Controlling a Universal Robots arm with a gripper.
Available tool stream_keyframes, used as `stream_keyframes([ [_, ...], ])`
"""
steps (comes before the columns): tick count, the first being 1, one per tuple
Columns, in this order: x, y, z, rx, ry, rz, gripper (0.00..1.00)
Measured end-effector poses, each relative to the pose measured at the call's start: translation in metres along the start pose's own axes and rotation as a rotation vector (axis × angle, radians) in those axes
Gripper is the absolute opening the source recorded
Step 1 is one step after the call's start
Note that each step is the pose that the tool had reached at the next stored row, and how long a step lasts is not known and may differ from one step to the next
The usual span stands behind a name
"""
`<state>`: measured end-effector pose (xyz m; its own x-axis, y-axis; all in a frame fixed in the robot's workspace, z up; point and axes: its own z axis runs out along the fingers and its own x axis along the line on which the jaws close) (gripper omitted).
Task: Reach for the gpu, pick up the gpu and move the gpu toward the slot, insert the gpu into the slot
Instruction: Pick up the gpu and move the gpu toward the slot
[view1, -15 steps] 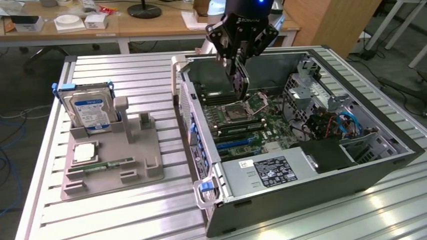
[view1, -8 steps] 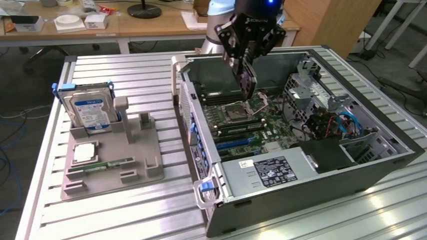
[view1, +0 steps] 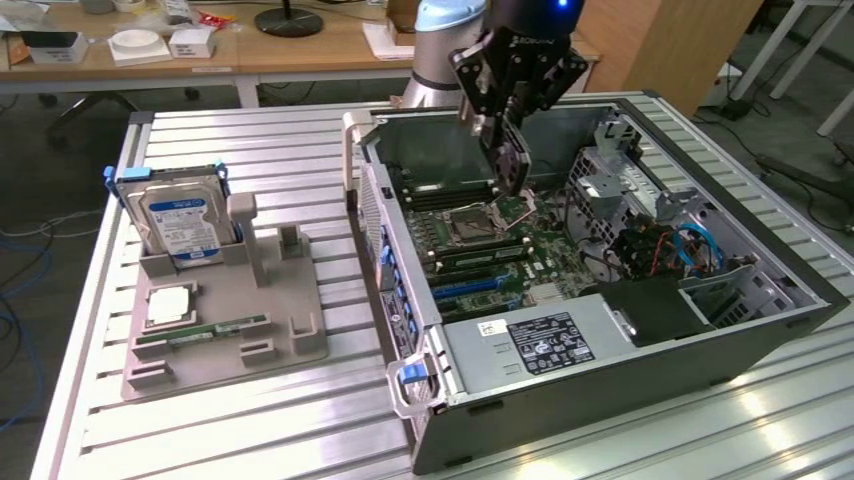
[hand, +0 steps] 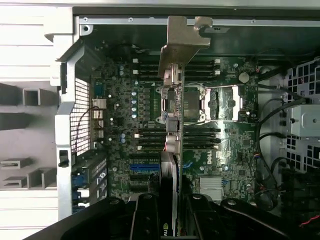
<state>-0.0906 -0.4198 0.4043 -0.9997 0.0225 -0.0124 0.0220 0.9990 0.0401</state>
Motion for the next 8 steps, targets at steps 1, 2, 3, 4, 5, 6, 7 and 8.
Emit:
stream_keyframes([
  [1,-0.002,0.0000,0.0001,0.0000,0.0000,0.000,0.26],
  [2,-0.004,0.0001,0.0001,0.0000,0.0000,0.000,0.26],
  [3,-0.006,0.0001,0.0002,0.0000,0.0000,0.000,0.26],
  [4,-0.008,0.0002,0.0002,0.0001,0.0000,0.000,0.26],
  [5,-0.010,0.0002,0.0003,0.0000,0.0000,0.000,0.26],
  [6,-0.012,0.0003,0.0003,0.0000,0.0000,0.000,0.26],
  [7,-0.015,0.0003,0.0004,0.0000,0.0000,0.000,0.26],
  [8,-0.017,0.0004,0.0004,0.0001,0.0001,0.000,0.26],
])
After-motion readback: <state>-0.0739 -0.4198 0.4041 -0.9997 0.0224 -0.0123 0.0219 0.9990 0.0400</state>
